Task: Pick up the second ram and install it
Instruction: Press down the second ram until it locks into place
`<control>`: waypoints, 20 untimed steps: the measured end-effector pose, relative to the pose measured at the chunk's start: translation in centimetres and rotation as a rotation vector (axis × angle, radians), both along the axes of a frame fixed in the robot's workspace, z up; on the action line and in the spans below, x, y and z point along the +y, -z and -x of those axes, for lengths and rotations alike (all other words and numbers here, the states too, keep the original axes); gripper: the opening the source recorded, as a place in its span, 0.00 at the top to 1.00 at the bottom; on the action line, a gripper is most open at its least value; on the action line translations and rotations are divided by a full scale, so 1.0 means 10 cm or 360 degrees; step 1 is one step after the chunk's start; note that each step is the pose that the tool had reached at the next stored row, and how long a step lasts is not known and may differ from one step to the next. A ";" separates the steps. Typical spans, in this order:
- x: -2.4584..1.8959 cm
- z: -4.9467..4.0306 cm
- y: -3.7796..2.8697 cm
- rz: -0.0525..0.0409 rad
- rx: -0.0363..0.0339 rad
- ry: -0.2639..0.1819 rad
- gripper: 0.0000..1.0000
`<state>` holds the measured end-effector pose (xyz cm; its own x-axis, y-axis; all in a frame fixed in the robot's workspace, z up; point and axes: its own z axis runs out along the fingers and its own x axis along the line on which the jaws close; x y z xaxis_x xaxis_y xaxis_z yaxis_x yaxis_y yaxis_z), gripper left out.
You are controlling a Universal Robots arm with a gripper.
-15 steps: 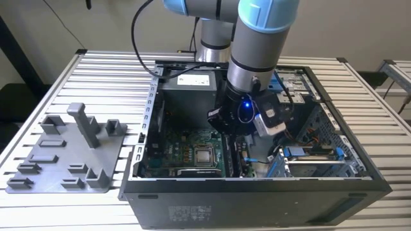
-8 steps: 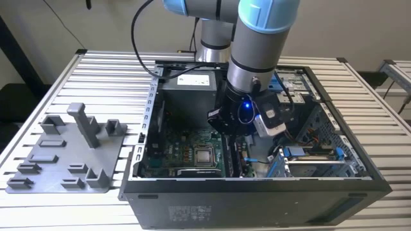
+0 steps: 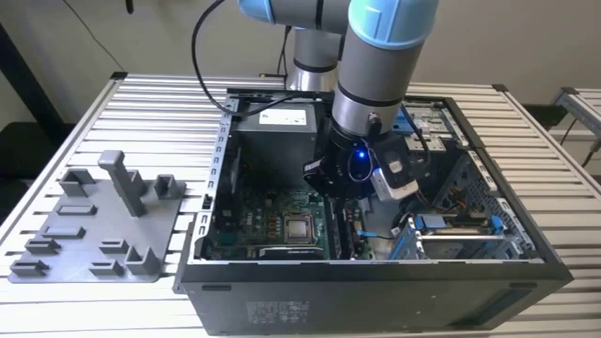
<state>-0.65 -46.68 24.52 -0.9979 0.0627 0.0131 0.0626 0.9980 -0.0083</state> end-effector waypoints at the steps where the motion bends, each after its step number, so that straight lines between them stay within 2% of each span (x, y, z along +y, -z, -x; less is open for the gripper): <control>1: 0.000 0.000 0.000 0.0000 0.0000 -0.0003 0.89; 3: 0.000 0.000 0.000 0.0000 0.0000 -0.0024 0.89; 6: 0.000 0.000 0.000 0.0000 0.0000 -0.0092 0.89; 20: 0.000 0.001 0.003 0.0000 -0.0001 -0.0489 0.89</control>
